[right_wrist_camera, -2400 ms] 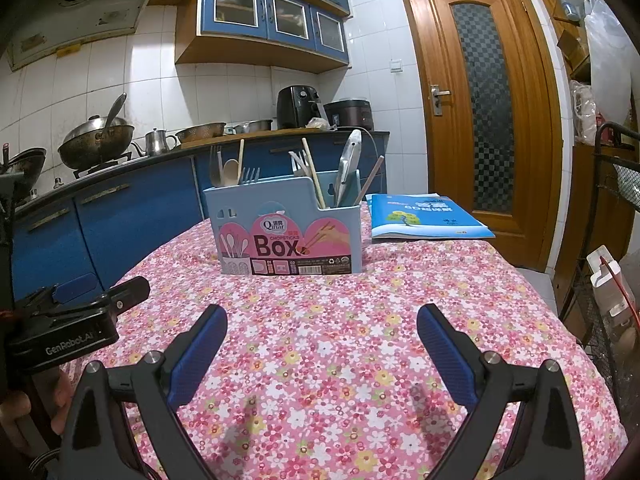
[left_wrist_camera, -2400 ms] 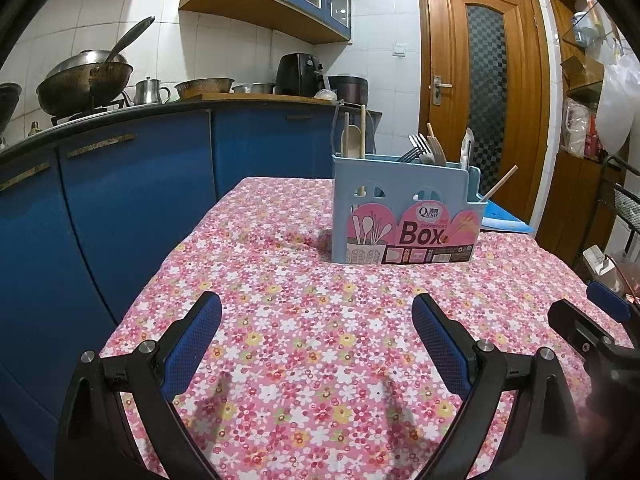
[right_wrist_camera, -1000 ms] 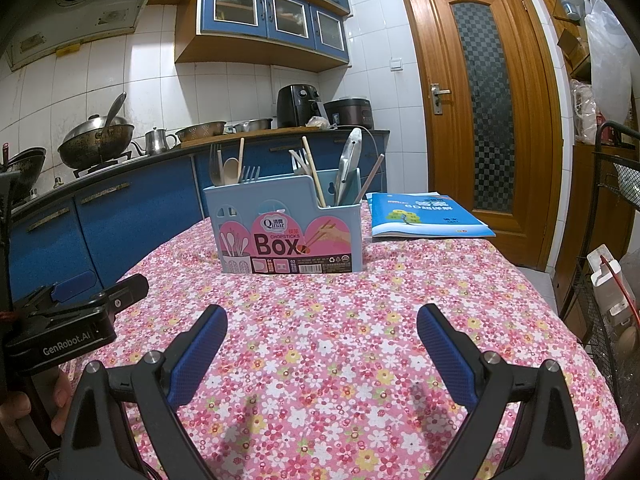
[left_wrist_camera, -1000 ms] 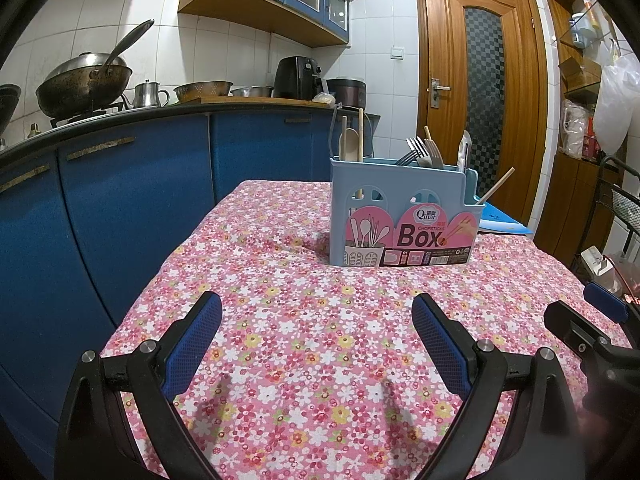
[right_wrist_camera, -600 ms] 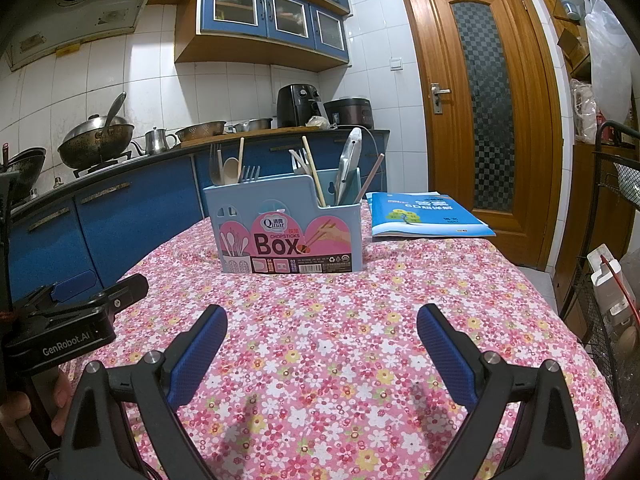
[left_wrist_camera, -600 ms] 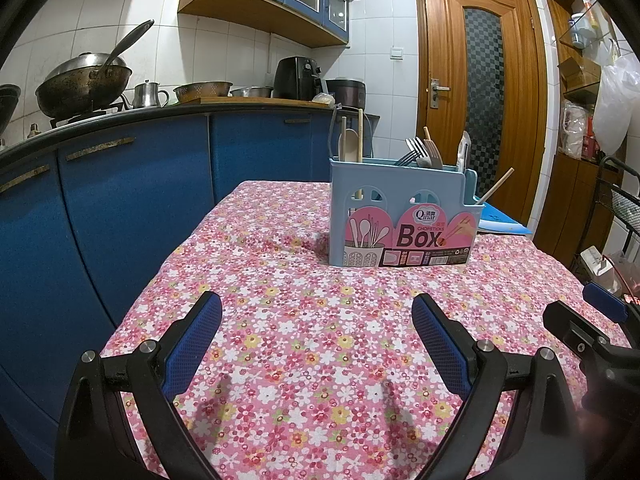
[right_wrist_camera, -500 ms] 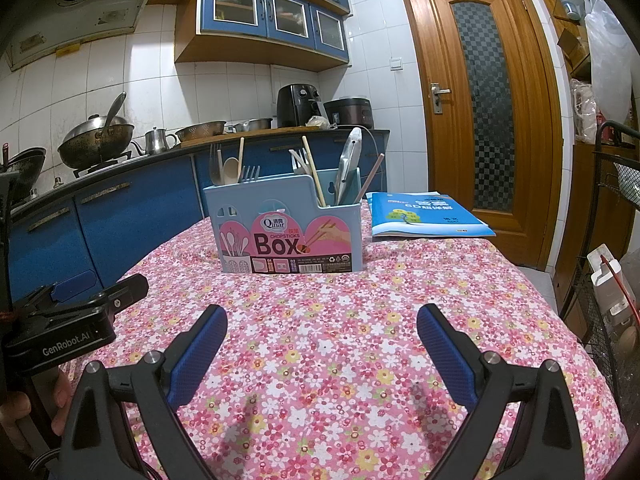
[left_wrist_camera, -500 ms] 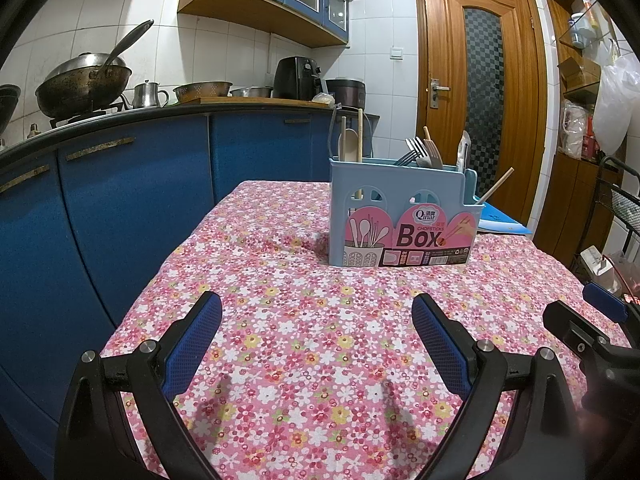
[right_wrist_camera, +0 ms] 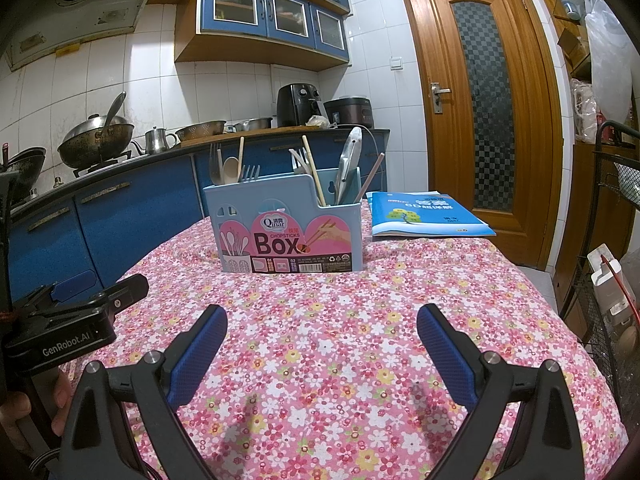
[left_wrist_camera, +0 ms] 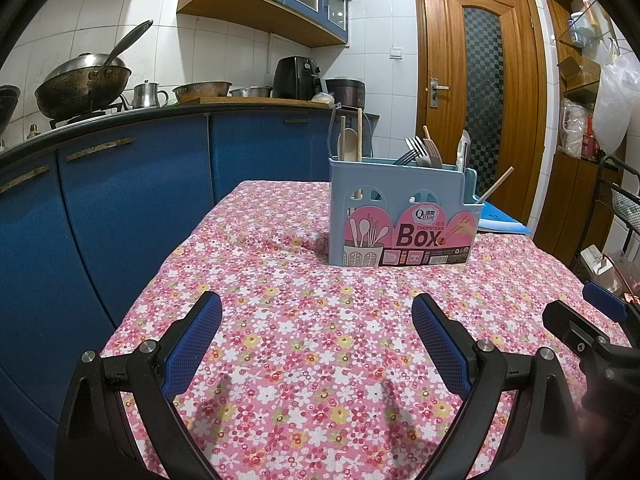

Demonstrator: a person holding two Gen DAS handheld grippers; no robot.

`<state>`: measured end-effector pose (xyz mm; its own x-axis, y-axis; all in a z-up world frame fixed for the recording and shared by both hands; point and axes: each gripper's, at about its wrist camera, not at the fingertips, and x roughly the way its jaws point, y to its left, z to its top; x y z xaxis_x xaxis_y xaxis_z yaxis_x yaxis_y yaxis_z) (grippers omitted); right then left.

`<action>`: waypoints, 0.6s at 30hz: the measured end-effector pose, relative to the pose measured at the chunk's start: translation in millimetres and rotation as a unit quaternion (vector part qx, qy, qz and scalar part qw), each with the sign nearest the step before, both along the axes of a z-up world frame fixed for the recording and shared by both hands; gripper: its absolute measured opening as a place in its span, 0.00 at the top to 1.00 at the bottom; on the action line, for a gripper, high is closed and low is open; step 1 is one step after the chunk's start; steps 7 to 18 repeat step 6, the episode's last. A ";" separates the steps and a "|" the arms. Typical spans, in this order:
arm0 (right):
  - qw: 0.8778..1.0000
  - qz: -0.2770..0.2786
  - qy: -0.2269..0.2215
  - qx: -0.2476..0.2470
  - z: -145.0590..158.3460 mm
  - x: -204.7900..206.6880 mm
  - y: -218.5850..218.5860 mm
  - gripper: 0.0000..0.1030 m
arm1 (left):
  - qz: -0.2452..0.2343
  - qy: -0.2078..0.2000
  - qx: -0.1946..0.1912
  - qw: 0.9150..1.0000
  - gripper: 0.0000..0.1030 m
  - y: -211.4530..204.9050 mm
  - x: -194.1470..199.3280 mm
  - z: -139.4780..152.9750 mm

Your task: Organize utensils

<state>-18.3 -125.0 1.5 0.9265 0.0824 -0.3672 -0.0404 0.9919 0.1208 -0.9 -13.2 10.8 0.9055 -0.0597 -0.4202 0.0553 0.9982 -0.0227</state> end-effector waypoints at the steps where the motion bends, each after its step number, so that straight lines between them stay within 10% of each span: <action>1: 1.000 0.000 0.000 0.000 0.0 0.2 -0.1 0.05 | 0.000 0.000 0.000 1.000 0.06 -0.1 0.0 0.0; 18: 1.000 0.000 0.000 0.000 0.1 0.0 -0.1 0.05 | 0.000 0.001 0.000 1.000 0.06 -0.3 0.0 -0.2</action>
